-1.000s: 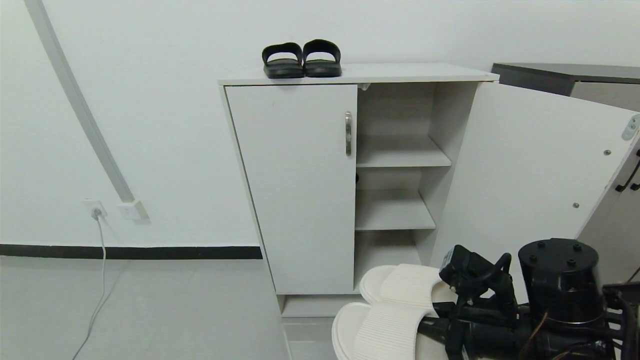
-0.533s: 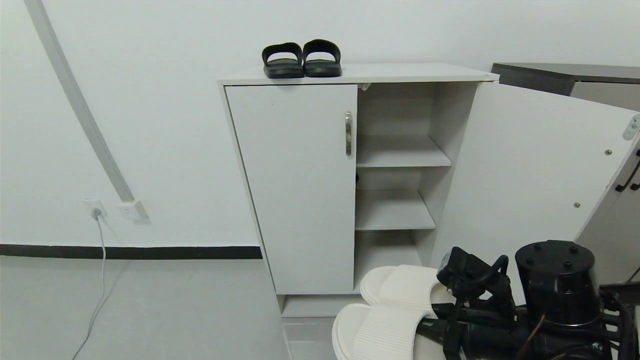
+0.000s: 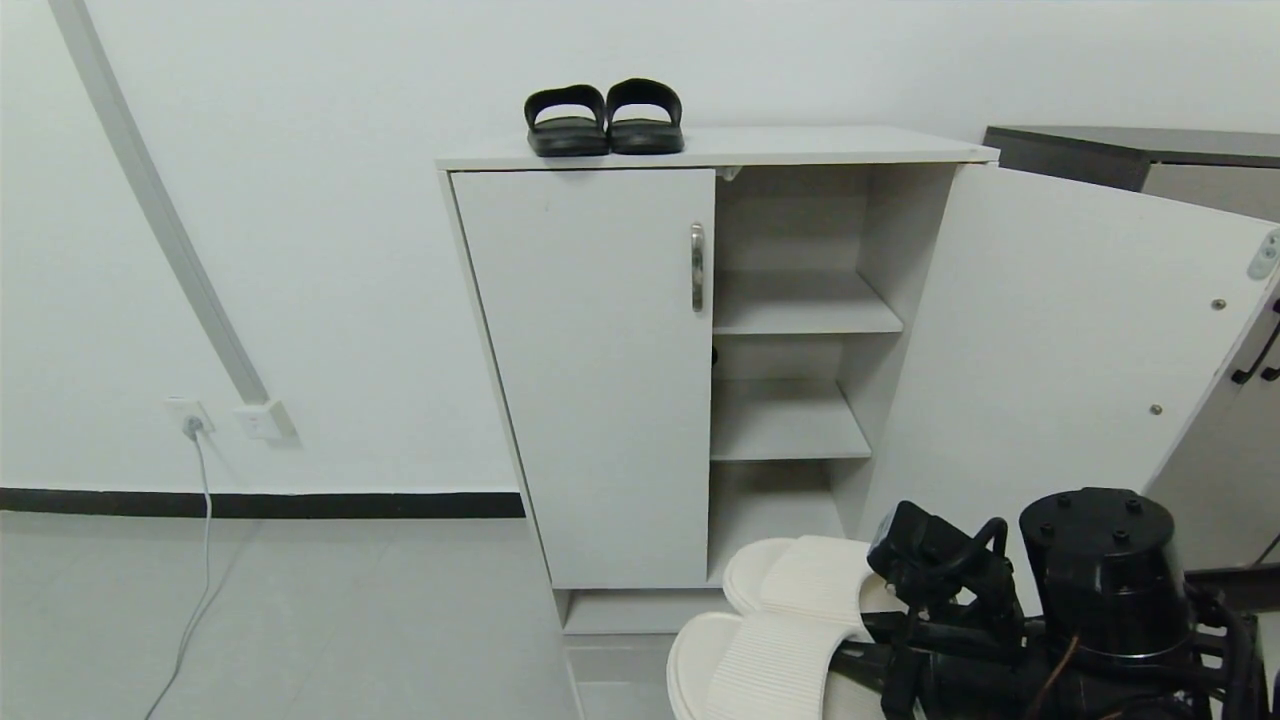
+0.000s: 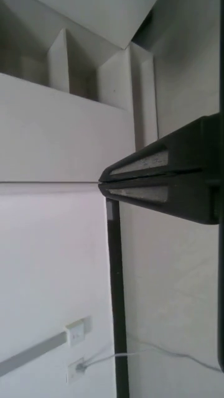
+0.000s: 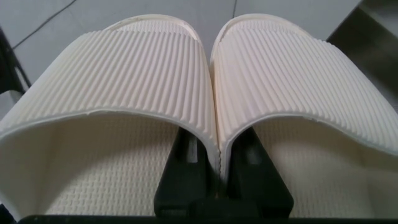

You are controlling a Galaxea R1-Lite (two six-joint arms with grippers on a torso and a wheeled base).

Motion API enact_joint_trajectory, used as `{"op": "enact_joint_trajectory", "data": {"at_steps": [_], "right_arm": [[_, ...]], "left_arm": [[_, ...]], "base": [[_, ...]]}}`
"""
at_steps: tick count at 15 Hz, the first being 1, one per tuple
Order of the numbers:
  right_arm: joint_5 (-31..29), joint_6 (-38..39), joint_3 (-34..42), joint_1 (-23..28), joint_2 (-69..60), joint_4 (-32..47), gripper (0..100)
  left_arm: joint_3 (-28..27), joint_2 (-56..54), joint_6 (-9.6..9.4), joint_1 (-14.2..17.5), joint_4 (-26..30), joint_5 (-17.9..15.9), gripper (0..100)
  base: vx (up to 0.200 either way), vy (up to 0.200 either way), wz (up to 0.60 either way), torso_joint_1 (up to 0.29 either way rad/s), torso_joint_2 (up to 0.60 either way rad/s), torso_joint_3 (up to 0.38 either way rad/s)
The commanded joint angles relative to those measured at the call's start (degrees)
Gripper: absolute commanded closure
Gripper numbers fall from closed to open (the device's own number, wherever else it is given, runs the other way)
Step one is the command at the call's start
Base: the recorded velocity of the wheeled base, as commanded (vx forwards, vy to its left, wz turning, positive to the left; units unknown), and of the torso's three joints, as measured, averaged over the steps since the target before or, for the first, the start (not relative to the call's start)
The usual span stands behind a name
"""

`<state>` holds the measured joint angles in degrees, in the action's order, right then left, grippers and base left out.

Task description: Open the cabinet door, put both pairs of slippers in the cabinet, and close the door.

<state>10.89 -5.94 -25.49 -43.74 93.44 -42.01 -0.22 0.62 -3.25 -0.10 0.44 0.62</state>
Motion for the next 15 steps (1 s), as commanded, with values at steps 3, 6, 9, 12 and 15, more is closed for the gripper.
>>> {"op": "enact_joint_trajectory", "data": {"at_steps": [3, 6, 9, 12, 15], "right_arm": [[-11.94, 2.51, -0.7, -1.44, 4.29, -5.19, 100], [-32.77, 18.24, -3.69, -8.91, 14.75, -15.56, 100], [-51.4, 19.3, -11.78, -10.31, 26.71, -17.58, 100], [-59.14, 21.49, -19.33, -8.2, 33.12, -17.58, 100], [-59.67, 21.76, -19.51, -7.06, 33.12, -17.67, 100]], "left_arm": [[0.13, -0.45, 1.67, -0.08, -0.09, -1.06, 100], [0.13, -0.45, 1.85, -0.08, -0.09, -0.97, 100], [0.13, -0.45, 2.11, -0.08, -0.09, -0.97, 100], [0.04, -0.45, 2.82, -0.08, -0.09, -0.97, 100], [0.04, -0.45, 2.82, -0.08, -0.09, -1.06, 100]], "base": [[0.0, 0.0, 0.0, 0.0, 0.0, 0.0], [0.0, 0.0, 0.0, 0.0, 0.0, 0.0], [0.0, 0.0, 0.0, 0.0, 0.0, 0.0], [0.0, 0.0, 0.0, 0.0, 0.0, 0.0], [0.0, 0.0, 0.0, 0.0, 0.0, 0.0]]}}
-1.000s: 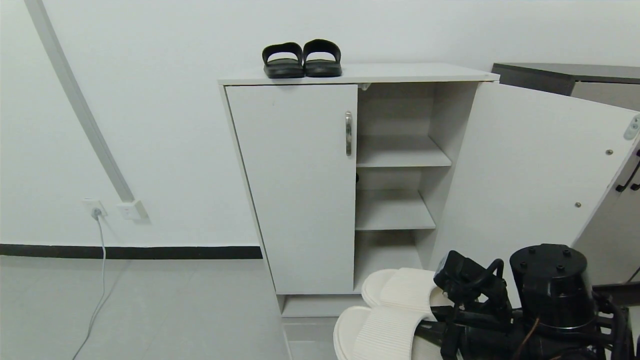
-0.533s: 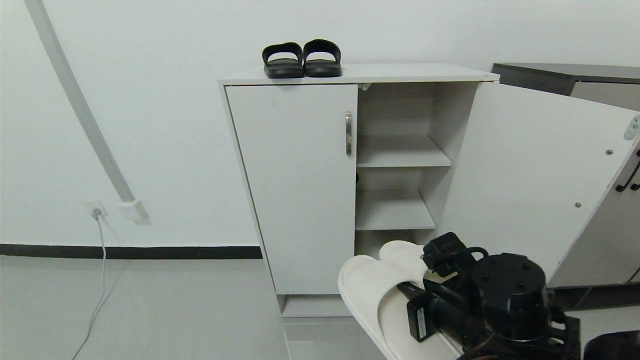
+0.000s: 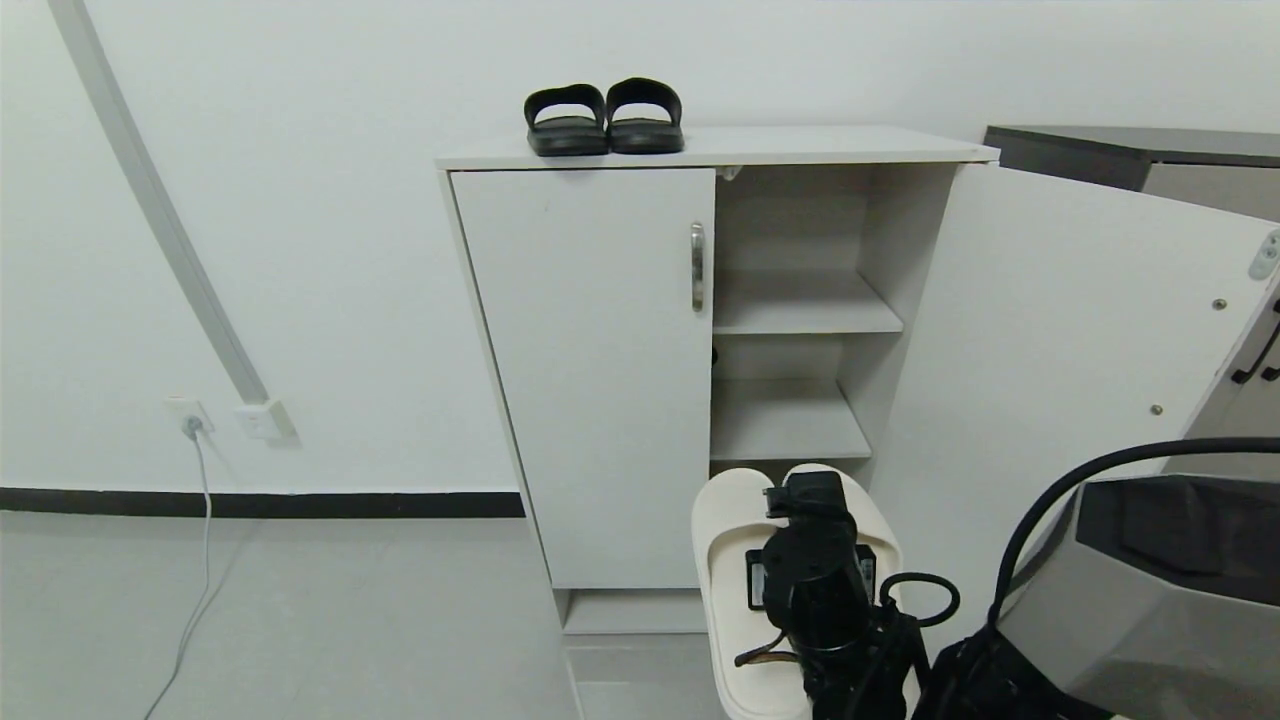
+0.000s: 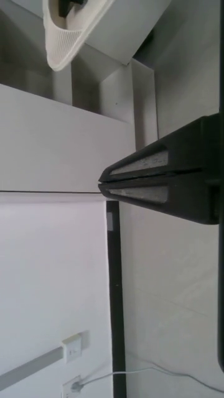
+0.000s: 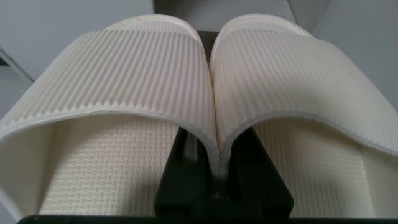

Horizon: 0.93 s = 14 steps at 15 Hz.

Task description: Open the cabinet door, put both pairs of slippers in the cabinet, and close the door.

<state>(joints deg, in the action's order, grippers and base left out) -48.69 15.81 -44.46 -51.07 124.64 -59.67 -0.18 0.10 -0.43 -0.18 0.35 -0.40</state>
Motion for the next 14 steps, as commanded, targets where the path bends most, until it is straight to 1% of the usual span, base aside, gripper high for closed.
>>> {"op": "enact_joint_trajectory", "data": {"at_steps": [1, 6, 7, 11, 14], "right_arm": [[-0.35, 0.01, -0.54, 0.35, 1.93, 0.0, 100], [-0.44, 0.01, -0.54, 1.41, 3.07, 0.0, 100], [-0.35, -0.08, -0.63, 2.02, 3.68, -0.18, 100], [0.61, -0.34, -4.23, 2.37, 6.94, -0.44, 100], [4.22, -0.52, -6.87, 2.99, 8.17, -0.36, 100]], "left_arm": [[0.01, 0.08, -0.01, 0.01, 0.0, -0.04, 100], [0.01, 0.08, 0.08, 0.01, 0.0, 0.05, 100], [0.01, 0.08, 0.95, 0.01, 0.0, 0.05, 100], [0.01, 0.08, 0.87, 0.01, 0.0, 0.14, 100], [0.01, 0.08, 0.78, 0.01, 0.0, 0.14, 100]], "base": [[0.0, -0.2, 0.0, 0.002, 0.0, 0.002], [0.0, -0.2, 0.0, 0.0, 0.0, 0.002], [0.0, 0.0, 0.0, 0.0, 0.0, 0.0], [0.0, 0.0, 0.0, 0.0, 0.0, 0.0], [0.0, 0.0, 0.0, 0.0, 0.0, 0.0]]}}
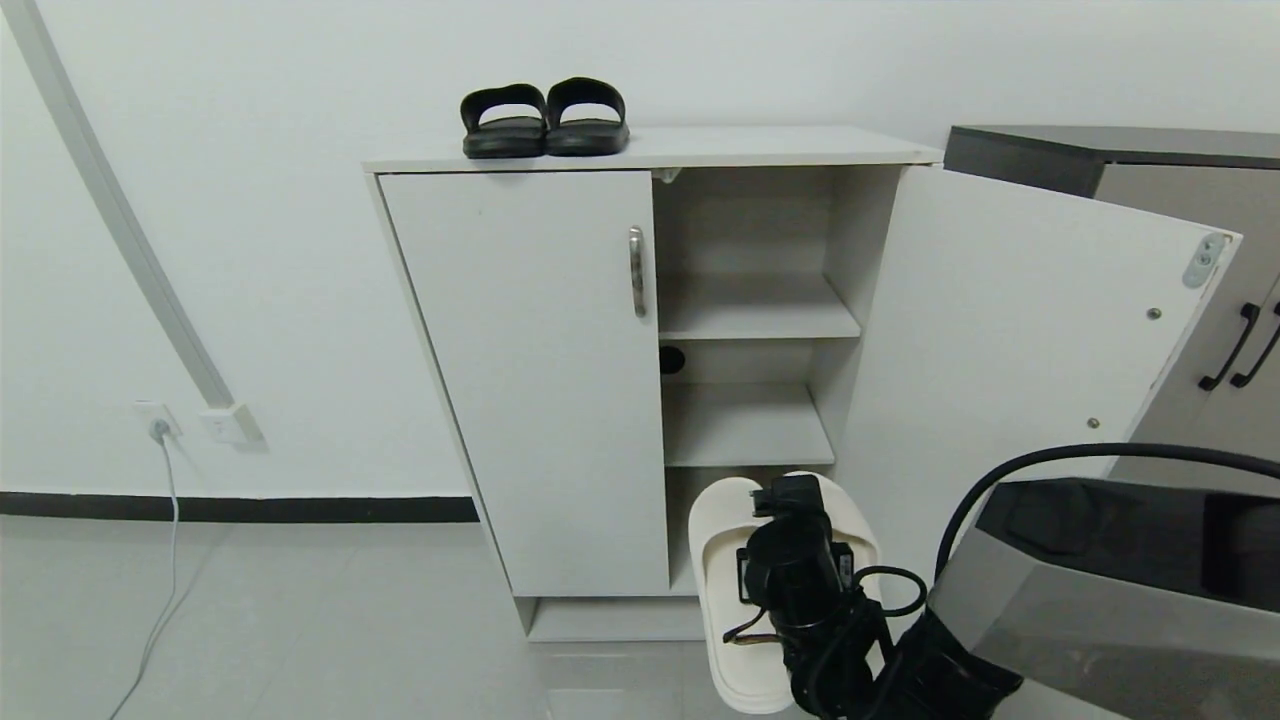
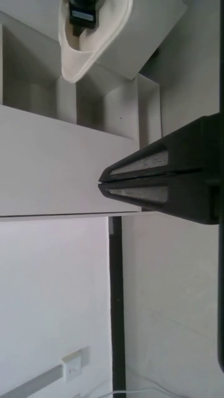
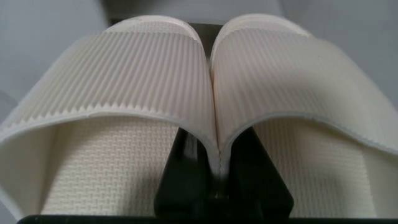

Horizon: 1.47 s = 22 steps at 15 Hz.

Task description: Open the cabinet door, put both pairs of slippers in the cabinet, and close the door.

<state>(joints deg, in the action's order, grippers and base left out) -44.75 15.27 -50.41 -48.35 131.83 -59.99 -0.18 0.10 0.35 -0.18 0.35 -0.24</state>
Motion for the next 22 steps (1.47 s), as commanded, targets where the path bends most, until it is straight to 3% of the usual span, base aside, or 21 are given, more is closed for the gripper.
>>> {"op": "enact_joint_trajectory", "data": {"at_steps": [1, 13, 22], "right_arm": [[0.54, -0.07, -1.54, 0.71, 1.41, -0.04, 100], [0.45, -0.95, -4.52, 1.33, 4.58, -1.01, 100], [0.19, -1.04, -4.7, 1.33, 5.28, -1.45, 100]], "left_arm": [[0.01, 0.08, 0.0, 0.01, 0.0, -0.02, 100], [0.01, 0.08, -0.09, 0.01, 0.09, -0.11, 100], [0.01, 0.08, -0.09, 0.01, 0.0, -0.11, 100]], "base": [[0.0, 0.0, 0.0, 0.0, 0.0, 0.0], [0.0, 0.0, 0.0, 0.001, 0.0, -0.005], [0.0, 0.0, 0.0, 0.005, 0.0, -0.182]]}}
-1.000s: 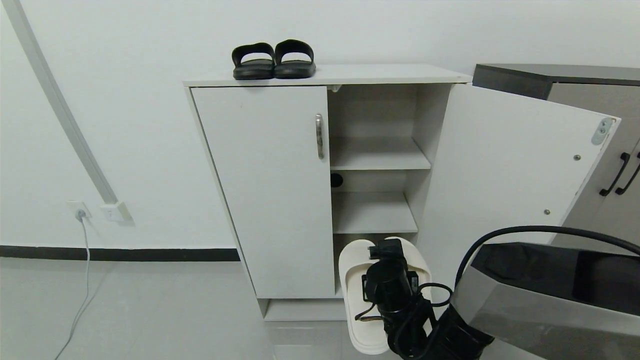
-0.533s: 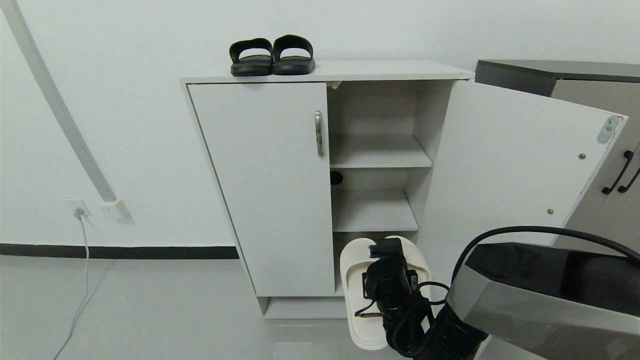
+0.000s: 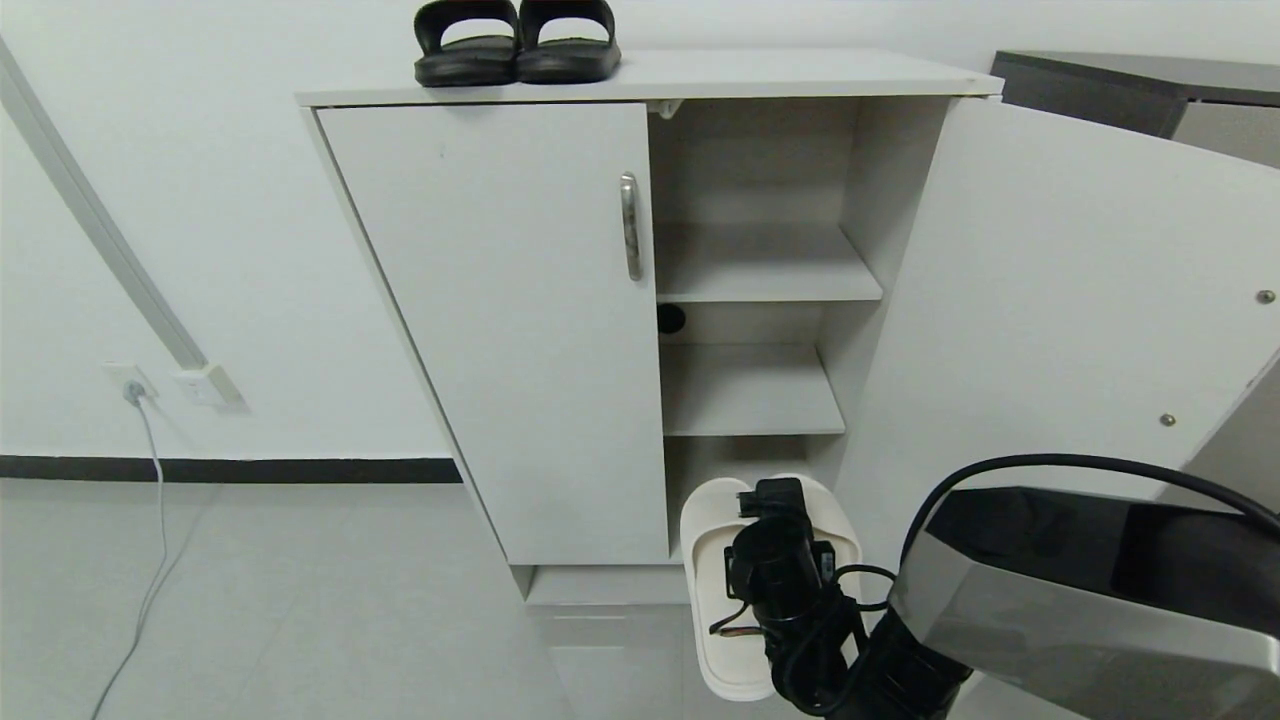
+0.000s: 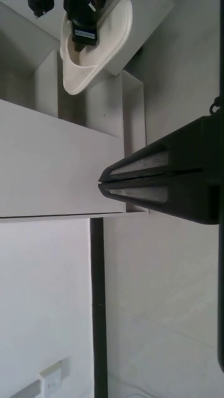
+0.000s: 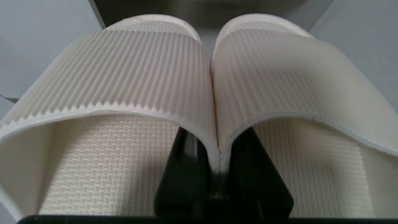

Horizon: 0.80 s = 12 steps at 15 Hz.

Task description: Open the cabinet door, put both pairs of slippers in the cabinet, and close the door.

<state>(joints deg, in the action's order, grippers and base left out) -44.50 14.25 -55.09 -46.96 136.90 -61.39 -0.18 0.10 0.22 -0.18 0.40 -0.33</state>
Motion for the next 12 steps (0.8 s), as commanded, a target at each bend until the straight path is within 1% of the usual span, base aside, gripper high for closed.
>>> {"op": "enact_joint_trajectory", "data": {"at_steps": [1, 2, 4, 6, 7, 9, 10, 12], "right_arm": [[-0.06, -0.19, -0.02, -0.06, 0.47, -0.4, 100], [-0.06, -0.72, -0.02, -0.06, 0.74, -1.01, 100], [-0.06, -2.91, 0.16, 0.2, 1.97, -5.41, 100], [-0.15, -6.52, 0.33, 0.73, 3.55, -11.56, 100], [-0.15, -10.12, 0.51, 1.08, 4.69, -17.97, 100], [-0.15, -15.04, 0.51, 1.78, 6.01, -25.0, 100], [-0.15, -16.36, 0.51, 1.87, 6.36, -26.59, 100], [-0.06, -16.62, 0.51, 2.13, 6.89, -26.85, 100]], "left_arm": [[0.01, 0.08, 0.13, 0.01, -0.05, -0.02, 100], [0.01, 0.08, 0.04, 0.01, -0.05, -0.02, 100], [0.01, 0.08, 0.04, 0.01, -0.05, 0.07, 100], [0.01, 0.08, 0.04, 0.01, -0.05, 0.07, 100], [0.01, 0.08, 0.04, 0.01, -0.05, 0.07, 100], [0.01, 0.08, 0.04, 0.09, -0.05, 0.07, 100], [0.01, 0.08, 0.04, 0.01, -0.05, 0.07, 100], [0.01, 0.08, 0.04, 0.01, -0.05, 0.07, 100]], "base": [[0.0, 0.0, 0.0, 0.002, -0.01, -0.183], [0.0, 0.0, 0.0, 0.012, 0.01, -0.11], [0.0, 0.0, 0.0, -0.001, 0.0, -0.033], [0.0, 0.0, 0.0, 0.0, 0.0, 0.0], [0.0, 0.0, 0.0, 0.0, 0.0, 0.0], [0.0, 0.0, 0.0, 0.0, 0.0, 0.0], [0.0, 0.0, 0.0, 0.0, 0.0, 0.0], [0.0, 0.0, 0.0, 0.0, 0.0, 0.0]]}}
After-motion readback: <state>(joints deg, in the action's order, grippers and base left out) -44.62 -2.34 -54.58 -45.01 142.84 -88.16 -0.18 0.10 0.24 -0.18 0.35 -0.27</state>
